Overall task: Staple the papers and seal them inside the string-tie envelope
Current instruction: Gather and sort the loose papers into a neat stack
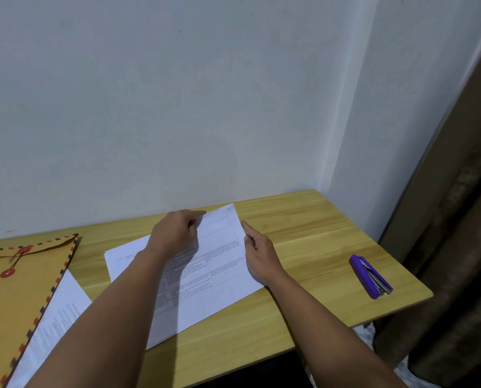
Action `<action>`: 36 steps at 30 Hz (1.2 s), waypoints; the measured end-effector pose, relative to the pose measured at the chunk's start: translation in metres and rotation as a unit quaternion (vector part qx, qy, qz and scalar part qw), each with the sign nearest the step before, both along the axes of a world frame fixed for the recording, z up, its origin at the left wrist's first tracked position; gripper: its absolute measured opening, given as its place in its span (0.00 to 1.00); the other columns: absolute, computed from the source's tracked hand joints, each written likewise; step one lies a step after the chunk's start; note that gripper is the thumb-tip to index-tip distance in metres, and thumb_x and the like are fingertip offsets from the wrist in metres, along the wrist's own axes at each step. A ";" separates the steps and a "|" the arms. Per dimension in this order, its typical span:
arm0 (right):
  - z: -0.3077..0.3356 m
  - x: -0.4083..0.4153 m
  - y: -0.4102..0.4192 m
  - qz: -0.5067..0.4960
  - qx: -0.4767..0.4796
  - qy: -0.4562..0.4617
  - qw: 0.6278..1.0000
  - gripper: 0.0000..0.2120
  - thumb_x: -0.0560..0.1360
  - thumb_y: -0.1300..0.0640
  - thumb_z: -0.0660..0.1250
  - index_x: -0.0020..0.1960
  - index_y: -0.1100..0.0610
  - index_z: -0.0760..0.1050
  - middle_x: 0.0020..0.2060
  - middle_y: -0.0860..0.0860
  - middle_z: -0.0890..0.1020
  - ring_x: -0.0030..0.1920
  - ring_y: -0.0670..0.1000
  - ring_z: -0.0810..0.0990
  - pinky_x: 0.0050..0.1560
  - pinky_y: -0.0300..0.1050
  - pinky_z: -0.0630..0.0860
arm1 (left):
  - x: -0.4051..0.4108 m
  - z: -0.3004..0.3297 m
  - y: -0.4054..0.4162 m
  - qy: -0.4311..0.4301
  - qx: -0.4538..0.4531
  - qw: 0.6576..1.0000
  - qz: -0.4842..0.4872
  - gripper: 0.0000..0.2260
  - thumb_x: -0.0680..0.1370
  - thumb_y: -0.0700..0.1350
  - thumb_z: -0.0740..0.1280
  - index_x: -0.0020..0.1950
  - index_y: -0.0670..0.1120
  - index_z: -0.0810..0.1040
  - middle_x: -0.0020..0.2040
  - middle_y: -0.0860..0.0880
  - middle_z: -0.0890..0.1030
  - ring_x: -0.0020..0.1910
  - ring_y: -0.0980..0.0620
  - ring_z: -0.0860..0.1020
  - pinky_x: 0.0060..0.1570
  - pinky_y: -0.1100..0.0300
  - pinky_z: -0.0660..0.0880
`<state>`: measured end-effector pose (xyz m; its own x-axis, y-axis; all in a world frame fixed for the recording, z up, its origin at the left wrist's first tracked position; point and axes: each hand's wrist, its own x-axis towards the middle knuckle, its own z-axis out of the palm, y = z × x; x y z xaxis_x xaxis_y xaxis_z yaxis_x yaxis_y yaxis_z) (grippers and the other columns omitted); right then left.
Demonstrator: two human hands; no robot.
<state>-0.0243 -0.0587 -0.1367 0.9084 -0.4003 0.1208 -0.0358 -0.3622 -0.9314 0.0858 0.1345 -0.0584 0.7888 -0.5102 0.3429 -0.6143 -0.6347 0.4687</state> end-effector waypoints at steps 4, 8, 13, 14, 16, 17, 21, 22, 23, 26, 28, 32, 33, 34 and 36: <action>-0.004 0.004 0.000 0.027 -0.019 -0.022 0.999 0.26 0.84 0.53 0.52 0.72 0.28 0.72 0.58 0.65 0.83 0.59 0.72 0.78 0.59 0.72 0.77 | 0.002 0.003 0.002 0.005 -0.018 1.000 0.015 0.14 0.82 0.42 0.63 0.64 0.52 0.82 0.51 0.53 0.83 0.54 0.48 0.79 0.52 0.49 0.78; 0.003 -0.003 0.000 0.031 -0.018 -0.004 0.999 0.26 0.86 0.59 0.54 0.75 0.37 0.74 0.58 0.50 0.88 0.61 0.62 0.83 0.64 0.57 0.81 | 0.003 0.004 0.004 0.005 0.002 1.000 0.010 0.12 0.81 0.40 0.62 0.56 0.50 0.84 0.47 0.50 0.81 0.50 0.46 0.79 0.50 0.47 0.78; 0.005 -0.005 0.003 0.048 -0.020 0.012 0.999 0.27 0.85 0.56 0.57 0.82 0.42 0.65 0.69 0.39 0.80 0.67 0.42 0.78 0.72 0.45 0.73 | 0.000 0.003 0.005 -0.028 0.010 0.998 0.055 0.11 0.81 0.41 0.61 0.50 0.51 0.83 0.42 0.50 0.77 0.45 0.45 0.77 0.40 0.50 0.76; 0.005 -0.006 0.005 0.052 -0.024 0.006 0.998 0.26 0.85 0.57 0.57 0.81 0.41 0.66 0.71 0.37 0.78 0.70 0.41 0.77 0.72 0.45 0.74 | 0.000 0.004 0.005 -0.033 0.012 0.997 0.064 0.11 0.81 0.41 0.61 0.49 0.51 0.83 0.42 0.50 0.77 0.44 0.45 0.77 0.39 0.51 0.75; 0.010 -0.008 0.009 0.057 -0.002 0.001 0.998 0.26 0.85 0.59 0.56 0.77 0.36 0.70 0.67 0.35 0.81 0.68 0.41 0.79 0.69 0.44 0.76 | 0.000 0.005 0.004 -0.041 0.014 0.996 0.078 0.11 0.81 0.41 0.61 0.48 0.50 0.82 0.41 0.50 0.76 0.44 0.44 0.77 0.38 0.52 0.74; 0.013 -0.009 0.010 0.054 0.016 0.003 0.998 0.27 0.85 0.61 0.55 0.74 0.33 0.73 0.64 0.35 0.83 0.66 0.42 0.81 0.68 0.45 0.77 | 0.000 0.006 0.005 -0.043 0.012 0.996 0.083 0.11 0.81 0.41 0.61 0.49 0.51 0.82 0.42 0.50 0.76 0.44 0.44 0.77 0.37 0.53 0.73; 0.022 -0.012 0.008 0.049 0.095 0.006 0.994 0.27 0.87 0.66 0.54 0.67 0.37 0.78 0.61 0.37 0.85 0.62 0.40 0.83 0.66 0.42 0.79 | 0.000 0.008 0.008 -0.030 0.000 0.997 0.078 0.14 0.81 0.41 0.60 0.54 0.54 0.84 0.45 0.51 0.79 0.47 0.46 0.78 0.41 0.52 0.75; 0.022 -0.012 0.008 0.050 0.111 0.002 0.993 0.25 0.87 0.66 0.54 0.69 0.41 0.79 0.62 0.39 0.85 0.63 0.41 0.84 0.66 0.43 0.79 | 0.000 0.009 0.010 -0.019 -0.004 0.997 0.072 0.14 0.81 0.41 0.60 0.58 0.54 0.83 0.48 0.51 0.81 0.50 0.46 0.78 0.44 0.52 0.76; 0.022 -0.012 0.007 0.052 0.123 -0.002 0.991 0.24 0.87 0.66 0.55 0.71 0.44 0.79 0.63 0.41 0.85 0.63 0.42 0.84 0.66 0.44 0.79 | 0.000 0.009 0.012 -0.010 -0.003 0.998 0.065 0.15 0.81 0.42 0.59 0.61 0.53 0.82 0.51 0.51 0.82 0.52 0.47 0.79 0.46 0.52 0.76; 0.024 -0.011 0.009 0.043 0.132 -0.006 0.990 0.24 0.87 0.66 0.56 0.69 0.43 0.79 0.63 0.43 0.86 0.63 0.44 0.84 0.66 0.47 0.80 | -0.001 0.010 0.021 -0.008 0.022 0.998 0.050 0.17 0.81 0.43 0.58 0.66 0.56 0.78 0.52 0.52 0.83 0.51 0.48 0.79 0.45 0.54 0.75; 0.026 -0.011 0.010 0.039 0.136 -0.005 0.990 0.23 0.87 0.66 0.56 0.69 0.43 0.80 0.63 0.43 0.86 0.64 0.46 0.84 0.67 0.50 0.80 | -0.004 0.010 0.029 -0.010 0.029 0.999 0.040 0.18 0.79 0.42 0.58 0.62 0.59 0.78 0.48 0.53 0.82 0.48 0.49 0.78 0.43 0.53 0.76; 0.045 -0.013 0.018 0.041 0.140 0.005 0.989 0.23 0.86 0.65 0.57 0.68 0.42 0.80 0.61 0.44 0.87 0.62 0.48 0.86 0.65 0.51 0.82 | -0.007 0.021 0.043 -0.044 0.042 0.998 0.024 0.07 0.76 0.40 0.59 0.41 0.51 0.72 0.40 0.48 0.77 0.40 0.44 0.76 0.36 0.51 0.74; 0.053 -0.013 0.021 0.044 0.139 0.004 0.989 0.23 0.86 0.65 0.57 0.69 0.42 0.80 0.60 0.44 0.87 0.61 0.49 0.86 0.64 0.51 0.82 | -0.007 0.027 0.047 -0.063 0.049 0.997 0.025 0.08 0.77 0.41 0.60 0.42 0.52 0.74 0.39 0.48 0.76 0.39 0.44 0.76 0.36 0.51 0.74; 0.062 -0.012 0.024 0.048 0.138 0.002 0.989 0.23 0.86 0.65 0.57 0.70 0.44 0.80 0.60 0.45 0.87 0.60 0.49 0.86 0.63 0.52 0.82 | -0.007 0.036 0.051 -0.082 0.054 0.995 0.028 0.10 0.78 0.42 0.60 0.47 0.55 0.79 0.39 0.49 0.76 0.40 0.44 0.76 0.37 0.51 0.75; 0.081 -0.008 0.033 0.062 0.136 -0.007 0.989 0.22 0.86 0.66 0.58 0.72 0.49 0.79 0.59 0.47 0.87 0.58 0.51 0.87 0.62 0.50 0.83 | -0.008 0.056 0.062 -0.109 0.053 0.992 0.037 0.17 0.79 0.44 0.60 0.63 0.58 0.80 0.42 0.50 0.76 0.43 0.44 0.77 0.39 0.54 0.74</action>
